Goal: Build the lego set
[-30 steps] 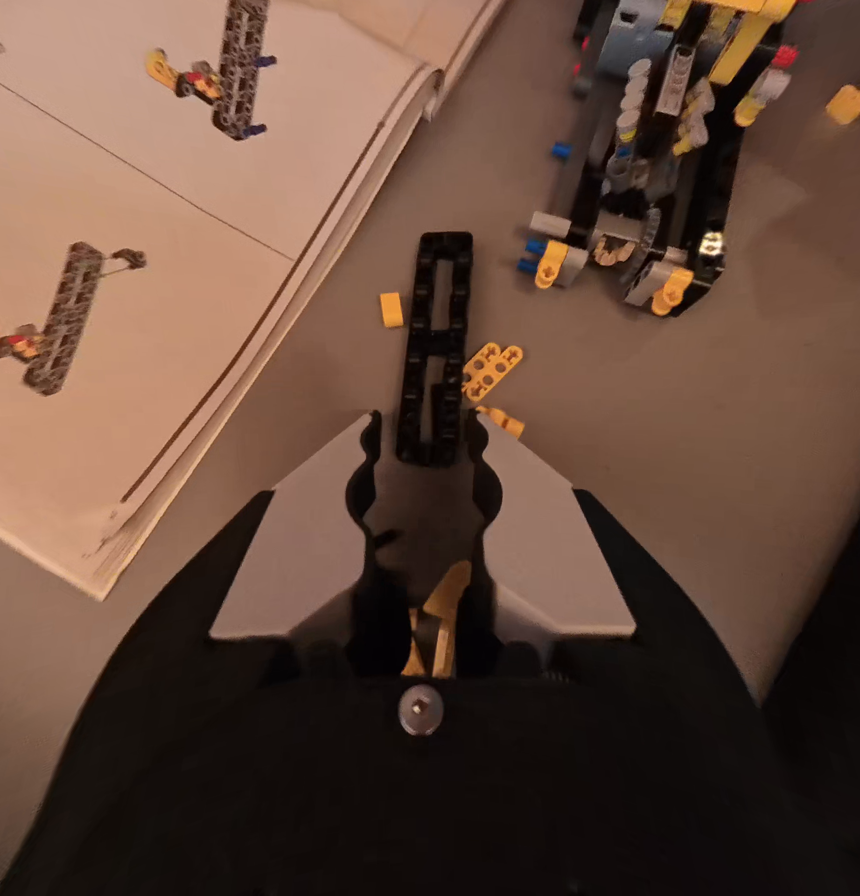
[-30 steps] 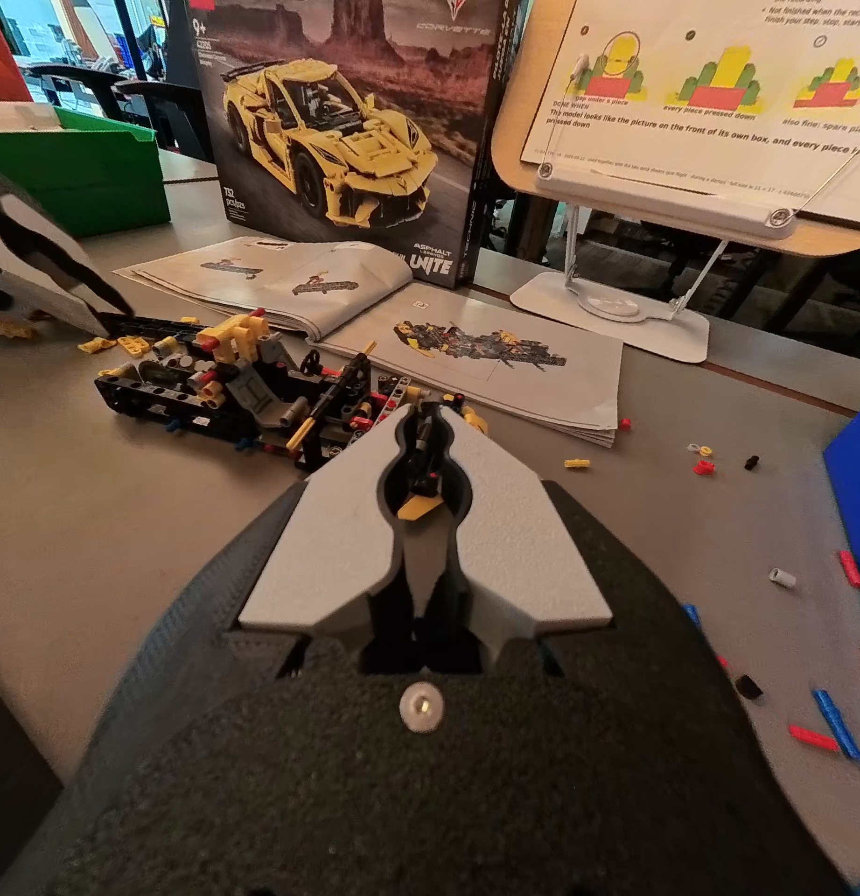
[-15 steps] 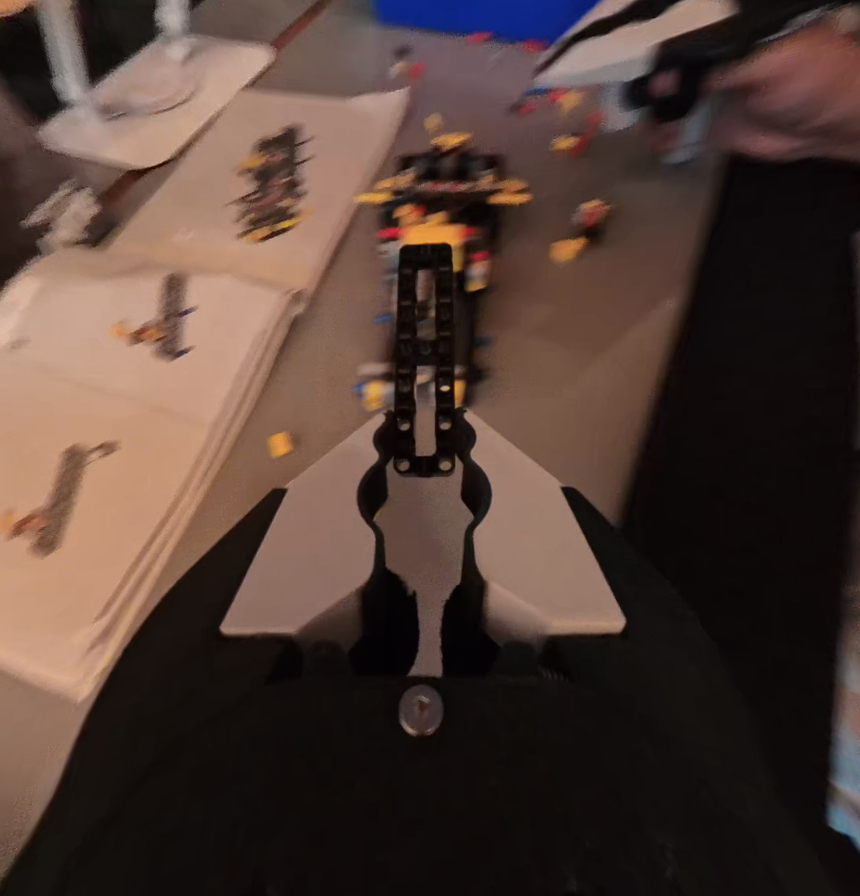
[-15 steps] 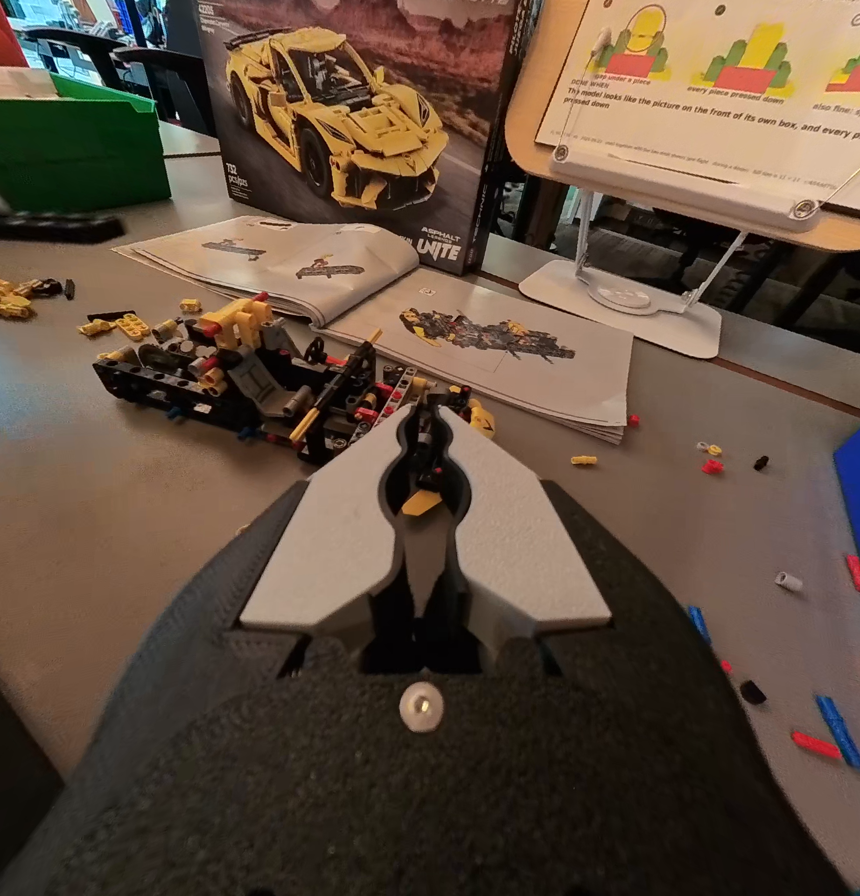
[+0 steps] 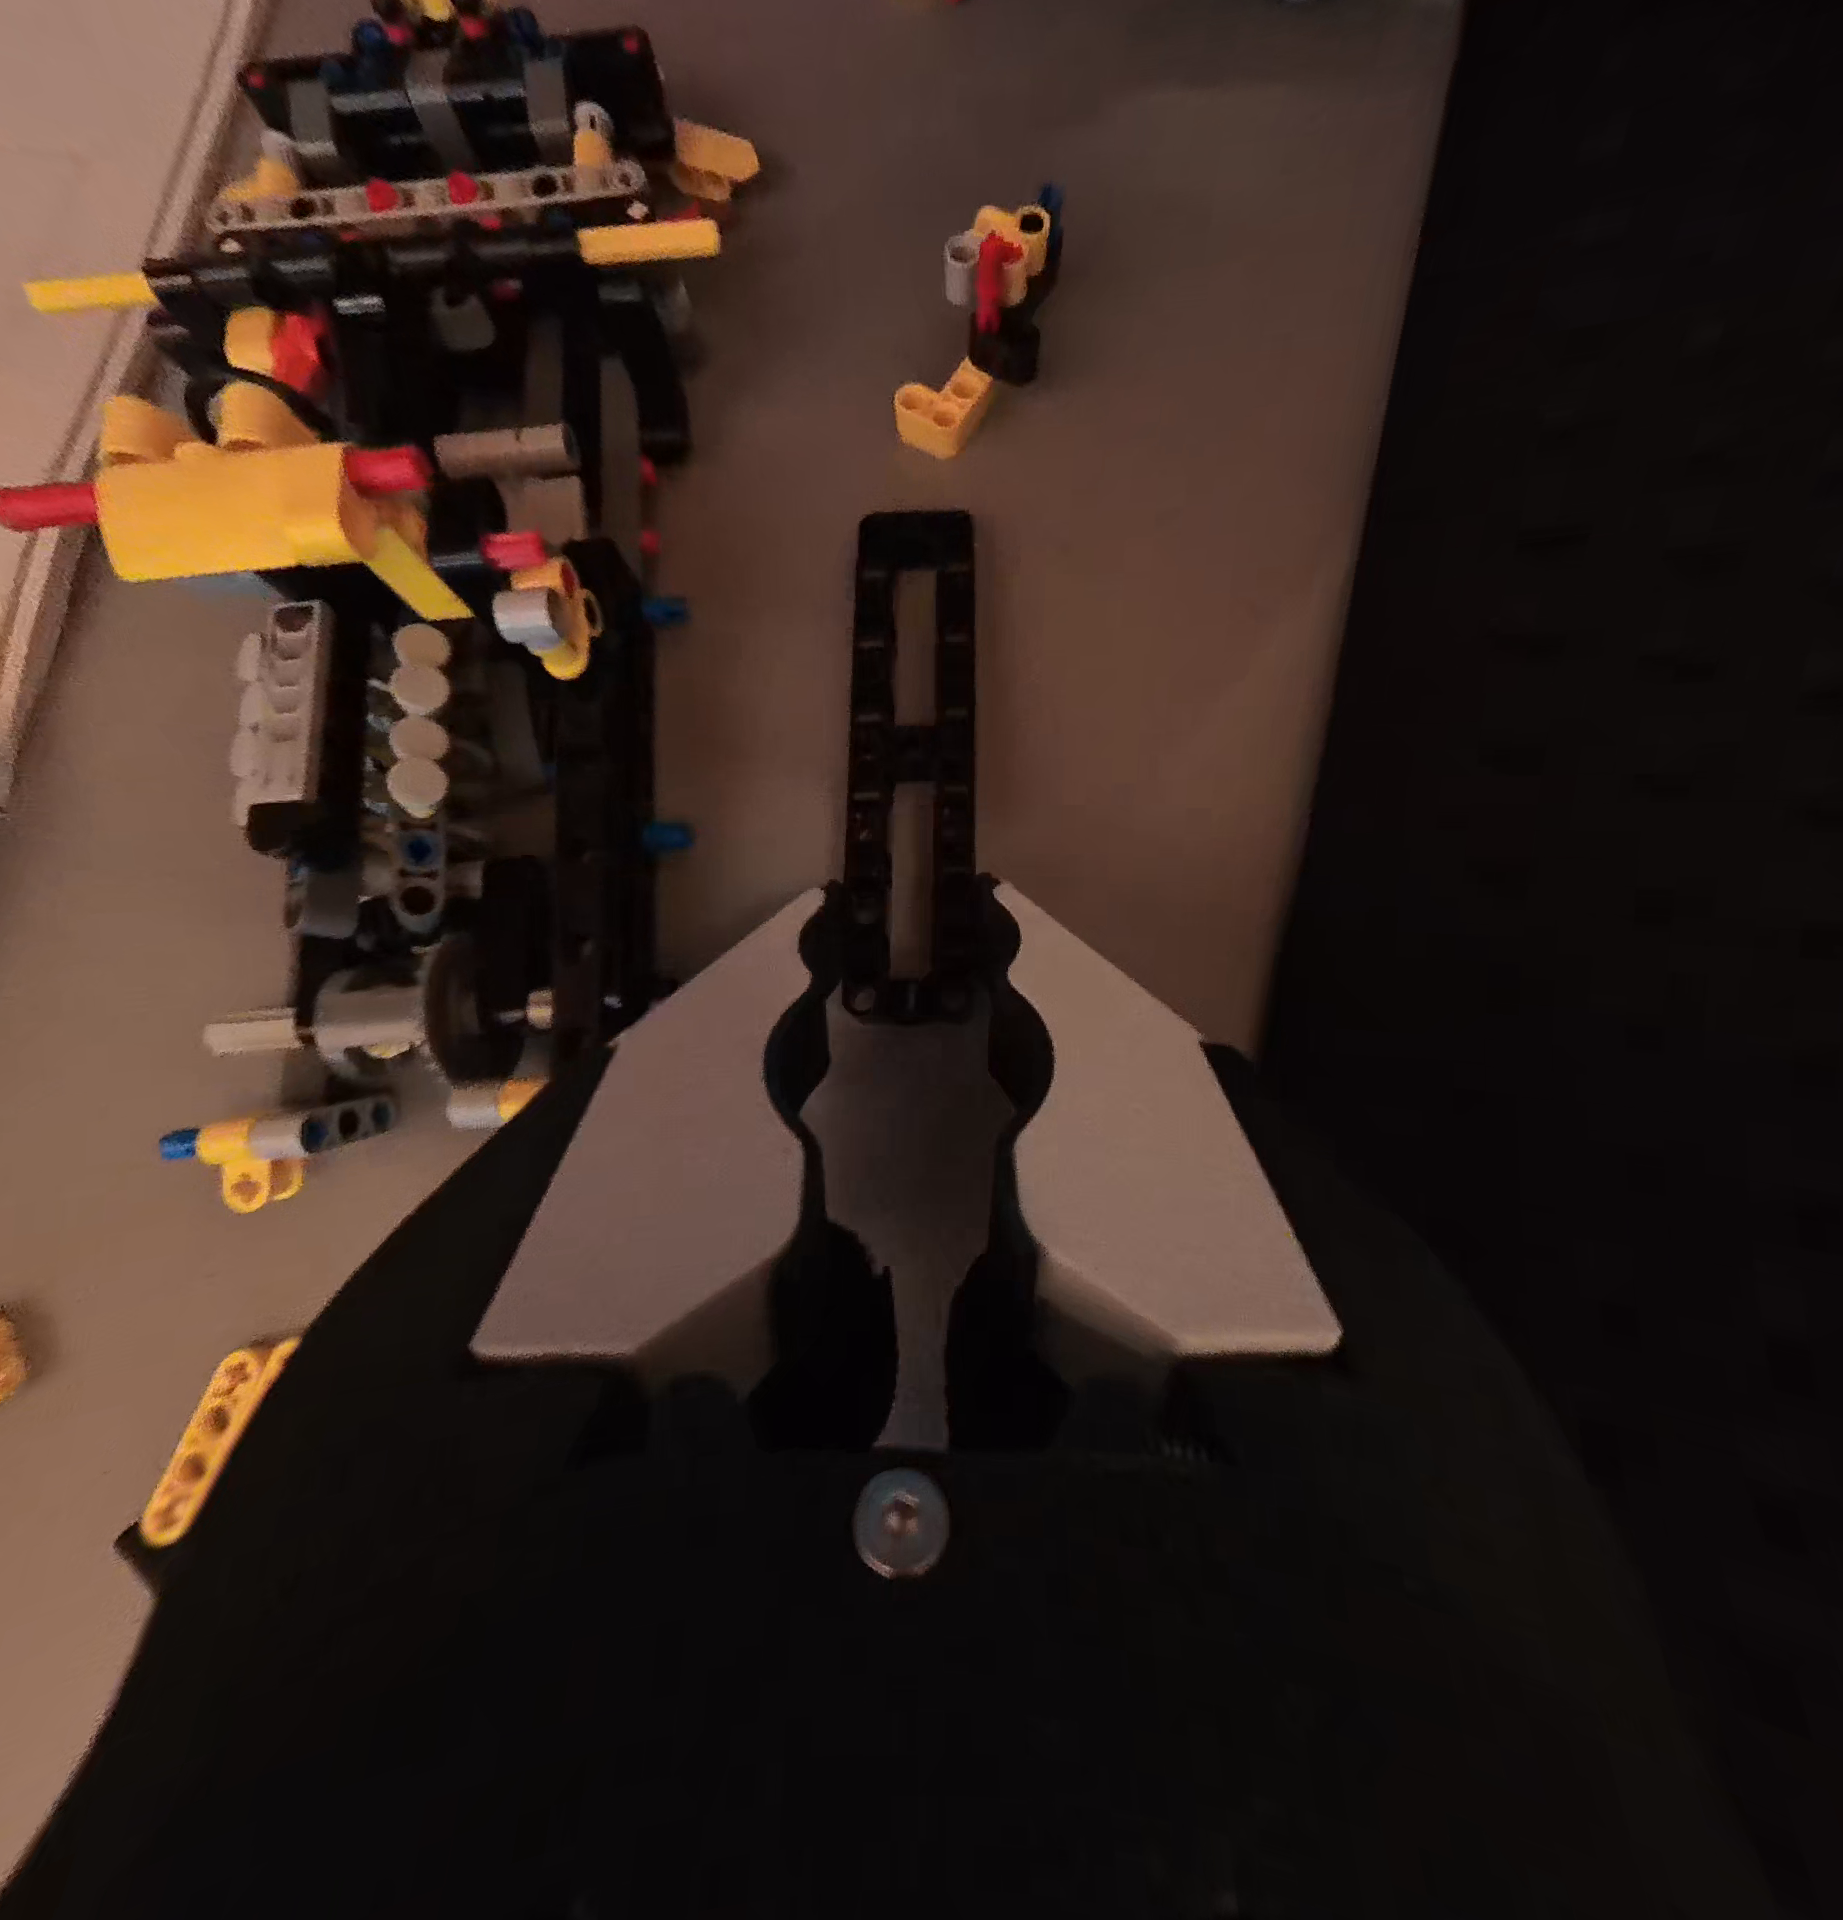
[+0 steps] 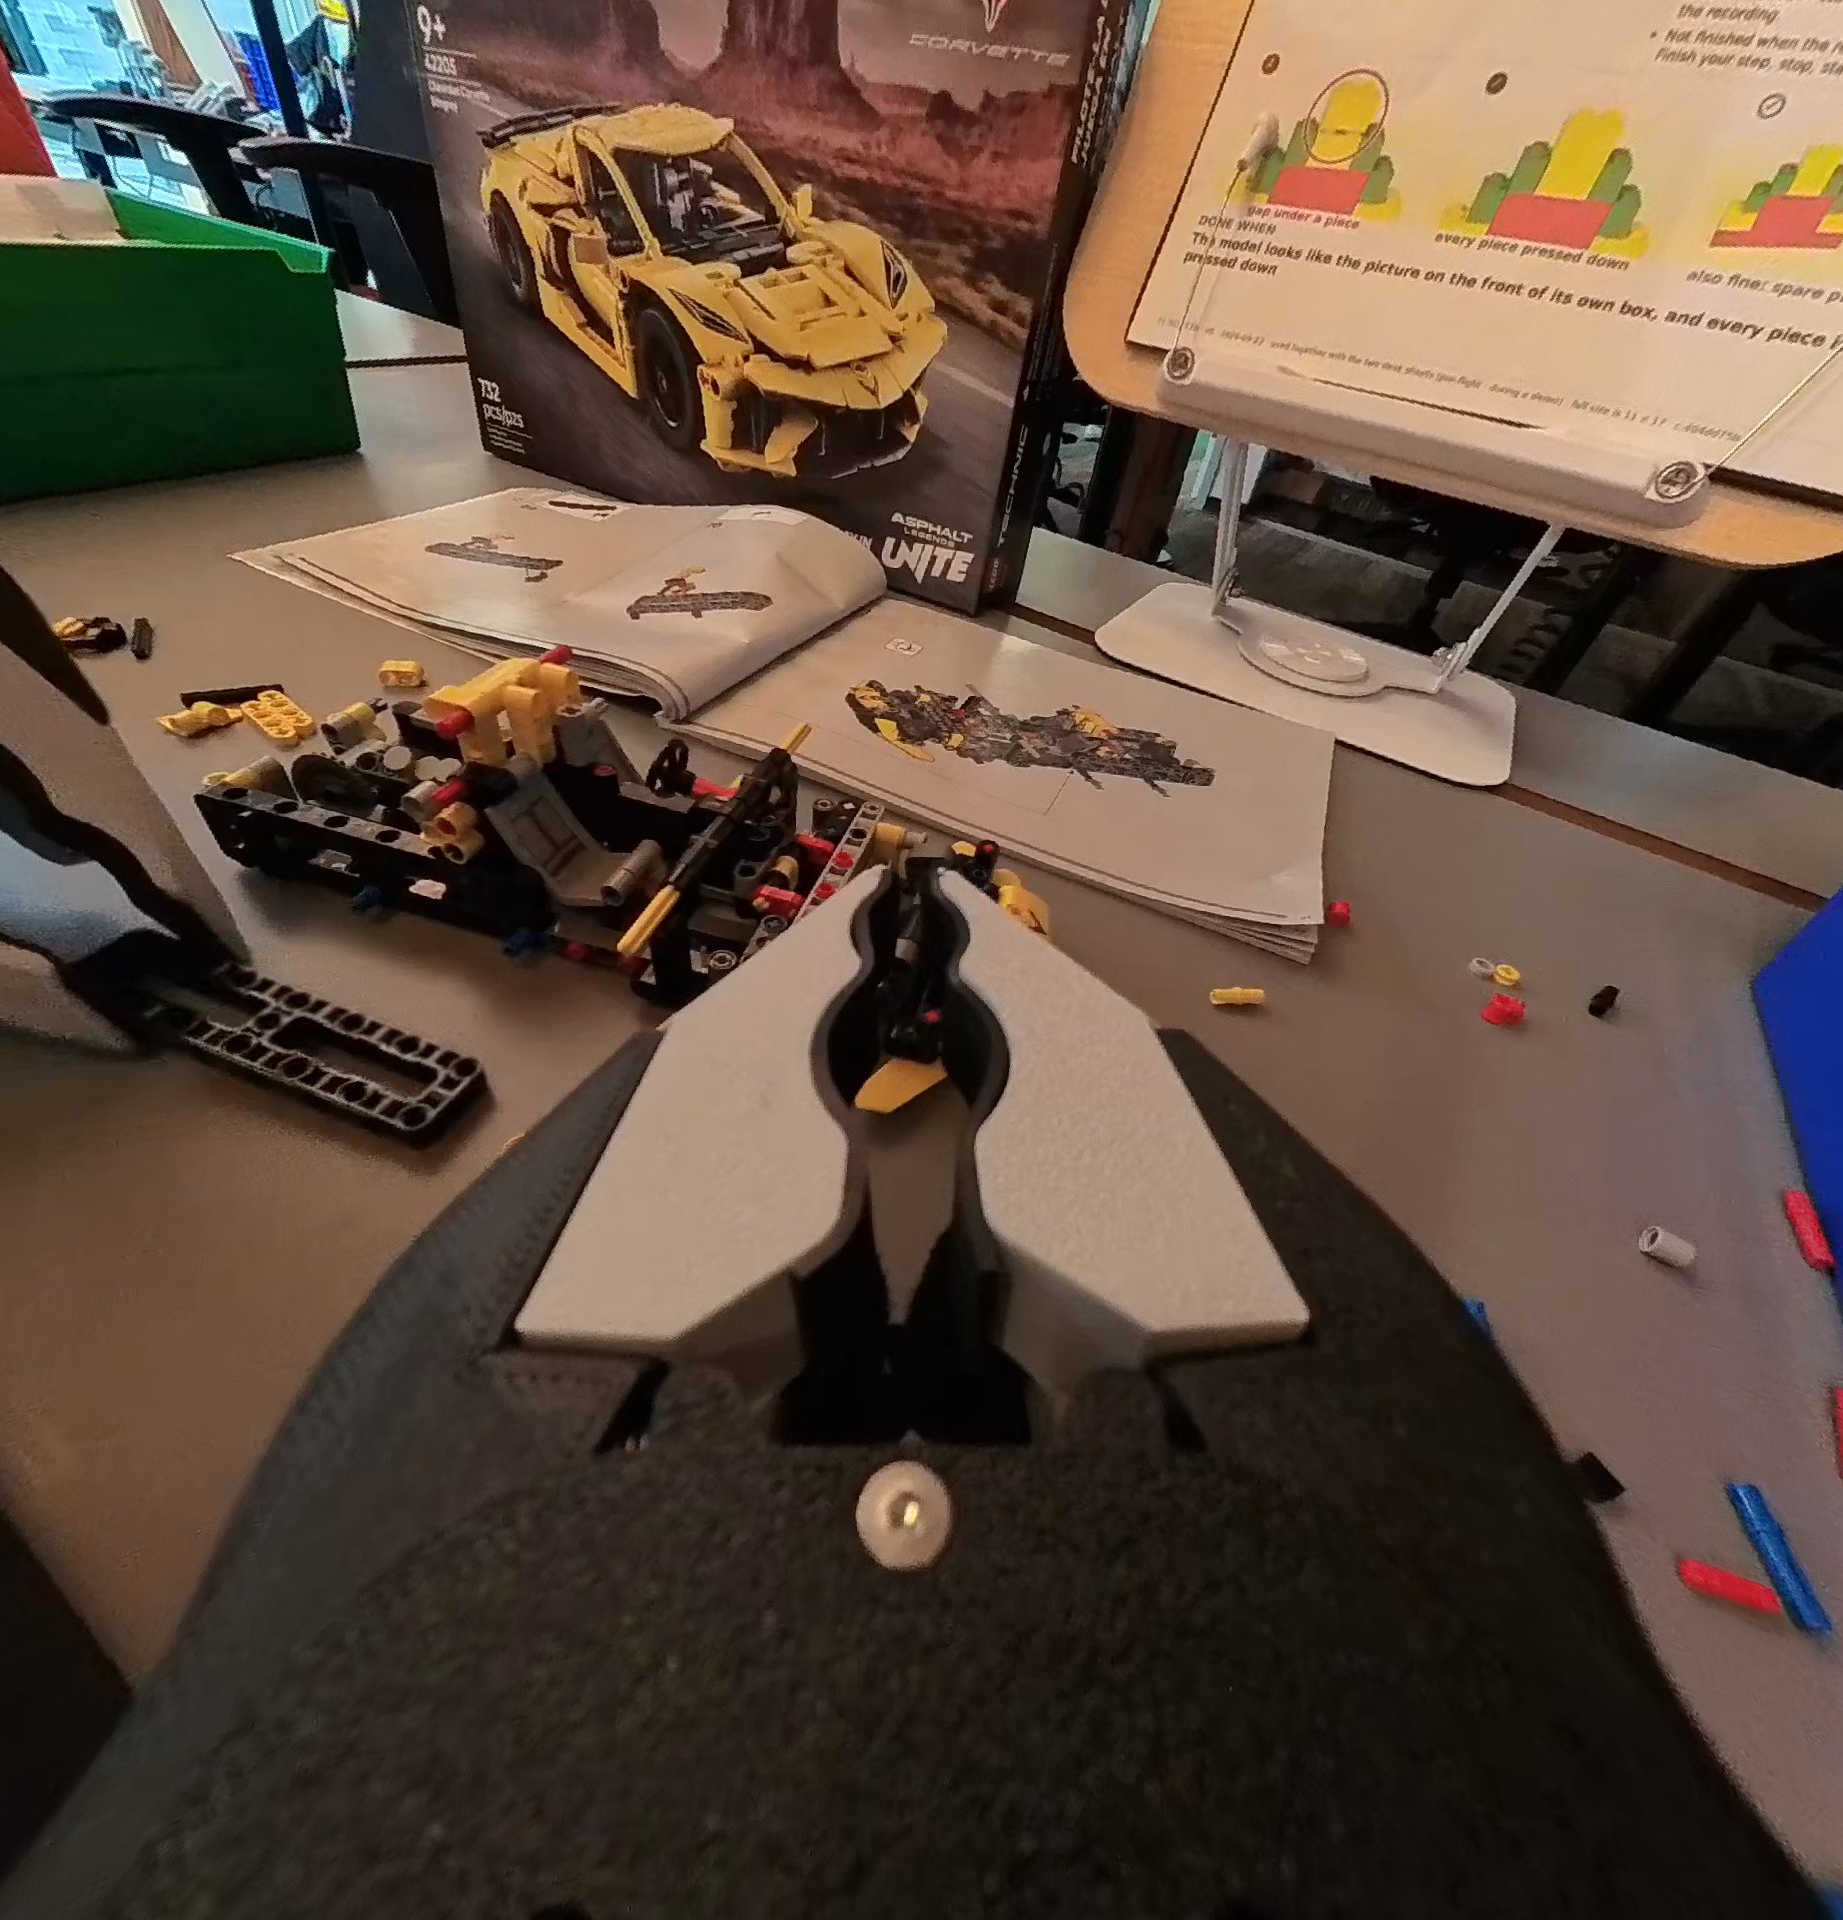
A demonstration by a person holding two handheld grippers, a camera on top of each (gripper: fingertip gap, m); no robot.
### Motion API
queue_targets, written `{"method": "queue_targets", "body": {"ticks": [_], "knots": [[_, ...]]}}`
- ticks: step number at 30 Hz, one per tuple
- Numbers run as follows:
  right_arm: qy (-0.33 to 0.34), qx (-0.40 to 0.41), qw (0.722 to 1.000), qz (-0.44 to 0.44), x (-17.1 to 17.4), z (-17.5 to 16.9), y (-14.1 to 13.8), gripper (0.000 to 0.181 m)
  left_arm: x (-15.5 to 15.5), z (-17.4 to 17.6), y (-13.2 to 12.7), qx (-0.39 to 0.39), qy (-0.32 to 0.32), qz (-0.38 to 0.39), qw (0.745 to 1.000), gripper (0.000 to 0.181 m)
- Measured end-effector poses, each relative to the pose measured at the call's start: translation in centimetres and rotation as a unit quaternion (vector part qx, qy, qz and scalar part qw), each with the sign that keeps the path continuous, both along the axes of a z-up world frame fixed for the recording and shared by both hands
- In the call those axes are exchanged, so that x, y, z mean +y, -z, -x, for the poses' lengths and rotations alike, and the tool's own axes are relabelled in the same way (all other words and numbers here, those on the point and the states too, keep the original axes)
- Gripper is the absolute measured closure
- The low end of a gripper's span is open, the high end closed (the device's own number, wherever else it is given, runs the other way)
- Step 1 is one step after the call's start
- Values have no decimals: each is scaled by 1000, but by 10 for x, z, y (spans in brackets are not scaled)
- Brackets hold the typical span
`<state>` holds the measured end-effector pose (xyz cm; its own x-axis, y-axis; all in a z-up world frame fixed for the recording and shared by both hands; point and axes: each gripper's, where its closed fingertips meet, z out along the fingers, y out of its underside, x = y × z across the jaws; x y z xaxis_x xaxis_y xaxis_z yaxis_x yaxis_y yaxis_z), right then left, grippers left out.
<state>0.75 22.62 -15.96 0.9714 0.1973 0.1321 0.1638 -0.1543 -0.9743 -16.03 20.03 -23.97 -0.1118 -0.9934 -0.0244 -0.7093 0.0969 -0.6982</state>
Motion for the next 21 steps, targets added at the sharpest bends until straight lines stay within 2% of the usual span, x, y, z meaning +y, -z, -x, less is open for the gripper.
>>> {"method": "queue_targets", "body": {"ticks": [6, 10, 15, 21], "knots": [[-3, 4, 1000, 11, 1, 0, 3, 179, -3, -3, -1, -10, -5, 22, 1000, 152], [-5, -1, 1000, 12, 2, 2, 3, 178, 4, -1, -31, -102, -27, 38, 994, 147], [-14, -7, 1000, 11, 3, 6, 4, 173, 42, 18, -89, -284, -83, 47, 954, 147], [-44, -2, 999, 29, 5, 21, 7, 164, 103, 41, -93, -303, -184, -3, 935, 151]]}}
